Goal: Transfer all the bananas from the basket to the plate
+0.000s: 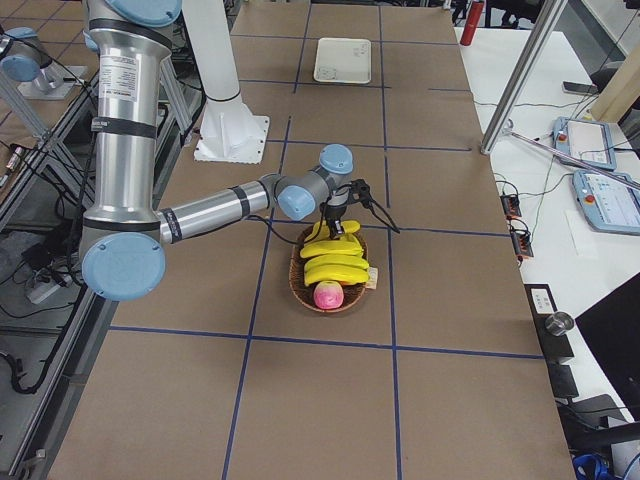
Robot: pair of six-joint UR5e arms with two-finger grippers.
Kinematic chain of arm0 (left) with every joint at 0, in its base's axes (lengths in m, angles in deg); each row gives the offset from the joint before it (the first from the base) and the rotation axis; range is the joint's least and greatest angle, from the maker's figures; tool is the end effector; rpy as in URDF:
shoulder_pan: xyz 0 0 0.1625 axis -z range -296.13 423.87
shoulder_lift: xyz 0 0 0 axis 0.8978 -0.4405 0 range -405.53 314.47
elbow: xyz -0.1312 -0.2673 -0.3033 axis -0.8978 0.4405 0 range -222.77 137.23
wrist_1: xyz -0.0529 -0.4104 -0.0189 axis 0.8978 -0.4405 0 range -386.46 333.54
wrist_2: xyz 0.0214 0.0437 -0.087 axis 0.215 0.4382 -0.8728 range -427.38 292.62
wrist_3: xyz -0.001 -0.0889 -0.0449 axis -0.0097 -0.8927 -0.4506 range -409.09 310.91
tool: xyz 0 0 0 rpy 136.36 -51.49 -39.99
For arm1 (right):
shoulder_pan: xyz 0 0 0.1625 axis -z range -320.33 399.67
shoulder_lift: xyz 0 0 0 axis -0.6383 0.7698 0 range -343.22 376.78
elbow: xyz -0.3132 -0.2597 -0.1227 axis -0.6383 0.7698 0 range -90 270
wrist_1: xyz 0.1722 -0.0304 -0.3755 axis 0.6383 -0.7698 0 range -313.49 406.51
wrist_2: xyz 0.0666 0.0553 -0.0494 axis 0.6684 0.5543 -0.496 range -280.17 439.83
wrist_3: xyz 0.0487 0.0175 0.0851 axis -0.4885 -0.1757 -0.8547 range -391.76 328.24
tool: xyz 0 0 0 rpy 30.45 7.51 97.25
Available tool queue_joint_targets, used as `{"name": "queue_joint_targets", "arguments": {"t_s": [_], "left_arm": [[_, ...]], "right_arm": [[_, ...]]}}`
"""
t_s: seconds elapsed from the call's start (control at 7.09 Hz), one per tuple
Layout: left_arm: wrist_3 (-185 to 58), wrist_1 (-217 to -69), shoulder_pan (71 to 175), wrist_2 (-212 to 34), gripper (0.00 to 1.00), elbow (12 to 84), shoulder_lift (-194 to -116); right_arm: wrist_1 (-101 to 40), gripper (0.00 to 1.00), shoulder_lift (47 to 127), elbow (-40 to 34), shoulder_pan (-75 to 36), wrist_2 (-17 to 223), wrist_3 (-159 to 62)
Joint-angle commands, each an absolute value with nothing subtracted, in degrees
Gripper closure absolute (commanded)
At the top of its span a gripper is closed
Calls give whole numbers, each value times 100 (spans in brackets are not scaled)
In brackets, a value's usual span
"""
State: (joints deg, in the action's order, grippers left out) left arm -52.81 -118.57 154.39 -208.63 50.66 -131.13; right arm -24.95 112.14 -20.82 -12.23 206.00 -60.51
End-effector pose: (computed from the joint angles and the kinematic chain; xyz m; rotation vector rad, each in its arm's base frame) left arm -0.0598 -0.4599 0.6533 -0.0063 0.8946 -0.0602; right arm -0.2289 -0.4126 0.4920 0.1416 -0.8298 -0.3408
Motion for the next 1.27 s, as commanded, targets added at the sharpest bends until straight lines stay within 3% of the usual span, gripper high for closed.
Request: {"name": "queue_joint_targets", "arguments": {"t_s": [0.0,0.7,1.13], "left_arm": [[-5287,-11857,15439,-20863,0,5066,-13113],[-5287,-11857,15439,-20863,0,5092,-13122],[-5278,-11892,15352,-21230,0,5688,-13192]], "right_arm": [[-2503,97,11223,-2223,-1245,20700,-6032],[-2565,100,11005,-2724,-2072,22186,-6145],[-2504,99,9672,-2646,-1205,21487,-7836]]}}
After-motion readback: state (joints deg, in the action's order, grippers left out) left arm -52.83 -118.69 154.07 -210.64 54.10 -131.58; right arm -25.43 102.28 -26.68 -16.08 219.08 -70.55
